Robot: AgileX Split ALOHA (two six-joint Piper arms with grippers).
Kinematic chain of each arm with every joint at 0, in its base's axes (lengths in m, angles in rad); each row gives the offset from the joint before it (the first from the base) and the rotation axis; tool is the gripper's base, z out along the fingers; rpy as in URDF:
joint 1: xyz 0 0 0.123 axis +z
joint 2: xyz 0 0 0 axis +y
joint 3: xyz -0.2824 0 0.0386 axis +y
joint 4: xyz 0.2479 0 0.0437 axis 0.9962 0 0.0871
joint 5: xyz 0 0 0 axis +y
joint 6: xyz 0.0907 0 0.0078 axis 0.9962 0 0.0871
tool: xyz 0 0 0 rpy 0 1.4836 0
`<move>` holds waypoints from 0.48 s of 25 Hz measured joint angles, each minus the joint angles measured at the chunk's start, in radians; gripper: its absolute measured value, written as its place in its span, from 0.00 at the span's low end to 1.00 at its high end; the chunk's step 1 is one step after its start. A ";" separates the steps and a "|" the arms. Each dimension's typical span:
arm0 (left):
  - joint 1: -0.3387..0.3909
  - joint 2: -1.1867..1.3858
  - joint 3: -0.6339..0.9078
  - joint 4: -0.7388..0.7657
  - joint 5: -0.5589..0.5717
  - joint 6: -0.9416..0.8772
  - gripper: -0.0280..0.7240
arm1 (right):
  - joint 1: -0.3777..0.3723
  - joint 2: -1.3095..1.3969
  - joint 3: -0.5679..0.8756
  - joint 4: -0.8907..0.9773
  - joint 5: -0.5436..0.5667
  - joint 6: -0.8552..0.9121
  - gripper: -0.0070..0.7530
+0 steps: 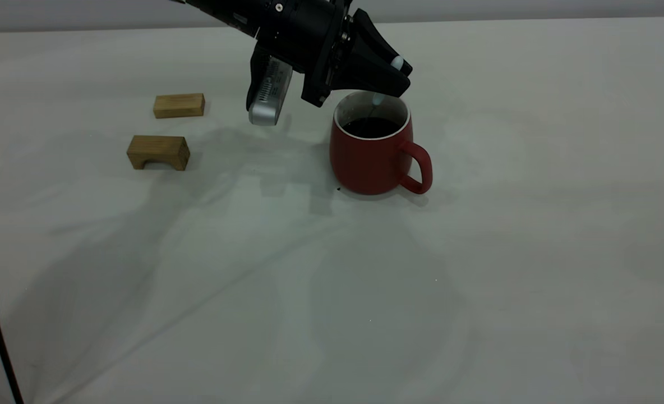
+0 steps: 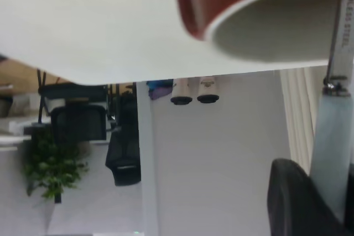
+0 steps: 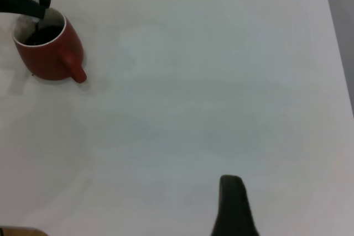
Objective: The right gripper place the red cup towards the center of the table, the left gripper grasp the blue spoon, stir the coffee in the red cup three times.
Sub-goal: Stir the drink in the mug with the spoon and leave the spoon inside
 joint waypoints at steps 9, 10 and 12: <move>-0.007 0.025 0.000 -0.171 0.048 0.067 0.25 | 0.000 0.000 0.000 0.000 0.000 0.000 0.78; -0.010 0.031 0.000 -0.171 0.062 0.059 0.25 | 0.000 0.000 0.000 0.000 0.000 0.000 0.78; -0.010 0.035 0.000 -0.155 0.084 0.032 0.25 | 0.000 0.000 0.000 0.000 0.000 0.000 0.78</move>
